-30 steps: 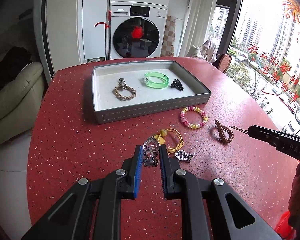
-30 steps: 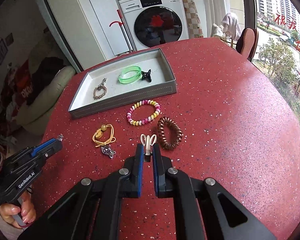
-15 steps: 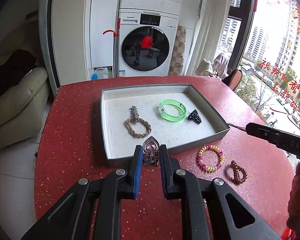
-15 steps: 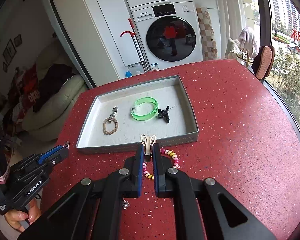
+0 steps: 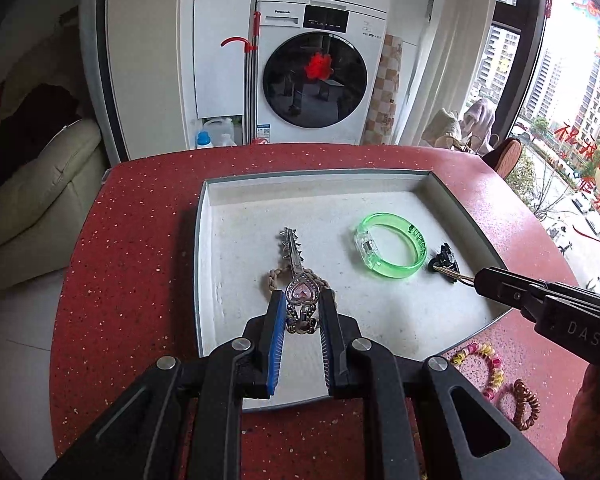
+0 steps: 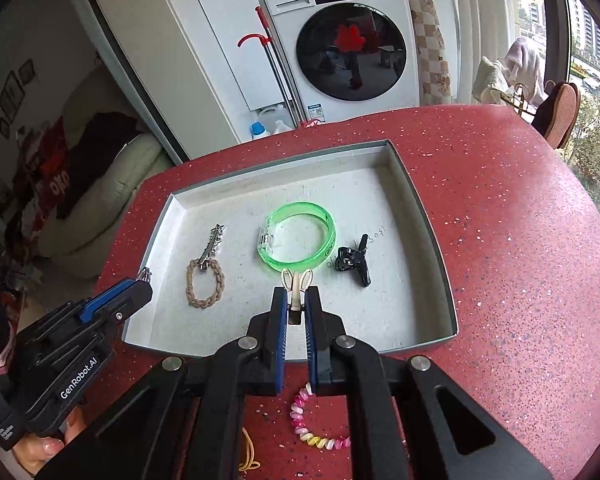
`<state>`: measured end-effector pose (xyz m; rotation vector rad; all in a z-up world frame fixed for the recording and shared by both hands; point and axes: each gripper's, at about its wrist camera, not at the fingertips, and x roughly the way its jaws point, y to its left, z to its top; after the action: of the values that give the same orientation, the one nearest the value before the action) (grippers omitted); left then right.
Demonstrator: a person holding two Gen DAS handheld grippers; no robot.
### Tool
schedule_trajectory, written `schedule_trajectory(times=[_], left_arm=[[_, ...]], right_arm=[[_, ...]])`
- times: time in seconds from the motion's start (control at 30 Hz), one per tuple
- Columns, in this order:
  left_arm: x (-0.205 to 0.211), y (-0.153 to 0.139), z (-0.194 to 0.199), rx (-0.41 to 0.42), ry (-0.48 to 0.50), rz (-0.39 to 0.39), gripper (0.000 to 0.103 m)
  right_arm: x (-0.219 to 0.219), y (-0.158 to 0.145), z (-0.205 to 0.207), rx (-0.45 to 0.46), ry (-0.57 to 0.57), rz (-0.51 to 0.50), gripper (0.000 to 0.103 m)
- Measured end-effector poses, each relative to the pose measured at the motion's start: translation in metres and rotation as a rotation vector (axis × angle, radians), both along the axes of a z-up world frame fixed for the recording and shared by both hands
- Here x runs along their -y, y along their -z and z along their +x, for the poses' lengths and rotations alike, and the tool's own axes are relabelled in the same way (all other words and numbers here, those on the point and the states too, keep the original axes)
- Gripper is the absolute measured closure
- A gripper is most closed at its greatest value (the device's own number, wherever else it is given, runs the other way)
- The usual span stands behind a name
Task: Organize jewelry
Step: 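Carry the heart pendant and cream clip over the gray tray with both tools, then open the left tool on the pendant while the right tool releases the clip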
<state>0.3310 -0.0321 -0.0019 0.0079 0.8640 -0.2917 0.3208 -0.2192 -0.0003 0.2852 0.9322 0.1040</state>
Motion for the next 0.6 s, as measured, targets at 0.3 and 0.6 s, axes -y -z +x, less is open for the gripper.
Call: schedule_trajectory(times=[0.3,0.6], left_arm=[[0.016,0.026,0.026,-0.014,-0.009,0.089,0.068],[0.019,0.047,0.035,-0.053,-0.019,0.137,0.066]], right_arm=[[0.000,0.036,0.028,-0.065,0.002,-0.013,0.094],[0.003,0.053,0.041,-0.106,0.018,-0.007,0.094]])
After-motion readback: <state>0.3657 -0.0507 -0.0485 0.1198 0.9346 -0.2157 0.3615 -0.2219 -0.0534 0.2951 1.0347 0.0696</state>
